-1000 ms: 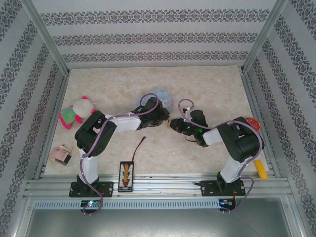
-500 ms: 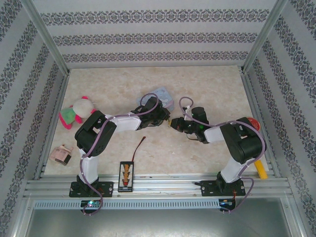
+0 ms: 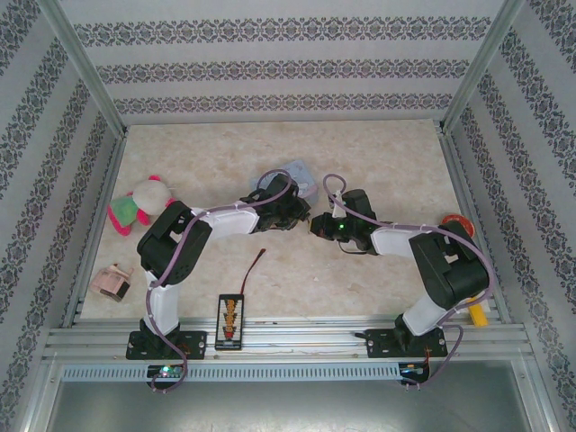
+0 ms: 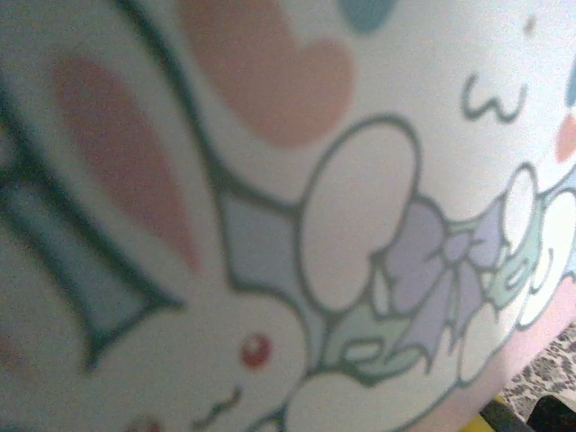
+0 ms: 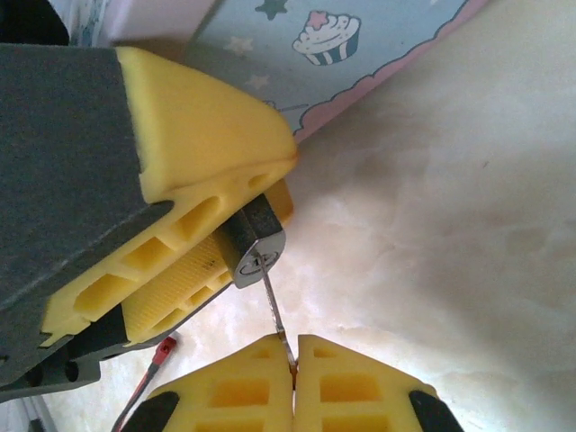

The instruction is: Unlock the padlock with the key

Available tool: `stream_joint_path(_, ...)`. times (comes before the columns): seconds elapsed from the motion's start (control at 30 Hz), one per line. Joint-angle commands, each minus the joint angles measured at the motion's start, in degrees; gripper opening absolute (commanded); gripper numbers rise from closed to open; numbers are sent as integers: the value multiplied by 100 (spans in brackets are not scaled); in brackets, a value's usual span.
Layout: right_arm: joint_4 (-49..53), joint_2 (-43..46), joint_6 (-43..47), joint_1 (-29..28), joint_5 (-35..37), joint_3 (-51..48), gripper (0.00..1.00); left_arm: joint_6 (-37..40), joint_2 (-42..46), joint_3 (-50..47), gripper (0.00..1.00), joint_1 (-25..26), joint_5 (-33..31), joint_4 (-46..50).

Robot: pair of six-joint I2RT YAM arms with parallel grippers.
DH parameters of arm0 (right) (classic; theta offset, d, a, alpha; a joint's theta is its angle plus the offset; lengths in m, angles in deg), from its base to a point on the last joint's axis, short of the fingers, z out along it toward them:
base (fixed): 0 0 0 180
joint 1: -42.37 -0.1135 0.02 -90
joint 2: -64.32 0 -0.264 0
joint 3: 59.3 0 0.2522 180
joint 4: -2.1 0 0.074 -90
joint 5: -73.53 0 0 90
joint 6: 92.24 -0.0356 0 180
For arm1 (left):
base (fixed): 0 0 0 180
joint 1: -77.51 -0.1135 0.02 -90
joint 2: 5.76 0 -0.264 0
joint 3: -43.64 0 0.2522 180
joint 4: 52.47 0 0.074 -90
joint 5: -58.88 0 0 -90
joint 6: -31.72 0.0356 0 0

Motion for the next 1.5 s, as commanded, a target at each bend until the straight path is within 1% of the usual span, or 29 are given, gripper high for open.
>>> stream_joint_path(0.0,-1047,-191,-737,52,479,45,0,-137,-183,202,4,312,961,1677)
stream_joint_path(0.1,-1273,-189,-957,88,387,-83,0,28,-219,412,4,311,902,2162)
stream_joint_path(0.2,-1487,-265,-1121,135,248,-180,0,144,-272,582,4,305,886,2347)
stream_joint_path(0.3,-1834,-468,-1338,236,70,-259,0,201,-335,715,5,311,921,2380)
stream_joint_path(0.43,-2611,-922,-1728,464,-365,-324,0,282,-380,797,5,314,1006,2458)
stream_joint_path(0.63,-3362,-1483,-2026,620,-742,-280,0,251,-371,695,5,315,1093,2359)
stream_joint_path(0.8,-3603,-1695,-2094,655,-963,-163,0,297,-397,729,5,311,1156,2345)
stream_joint_path(0.97,-3655,-1679,-2085,779,-1138,-79,0,315,-370,711,5,311,1166,2331)
stream_joint_path(1.37,-3448,-1683,-1848,947,-1109,133,0,324,-349,702,4,356,1202,2371)
stream_joint_path(1.47,-3406,-1640,-1819,1030,-1106,133,2,324,-336,684,4,356,1192,2371)
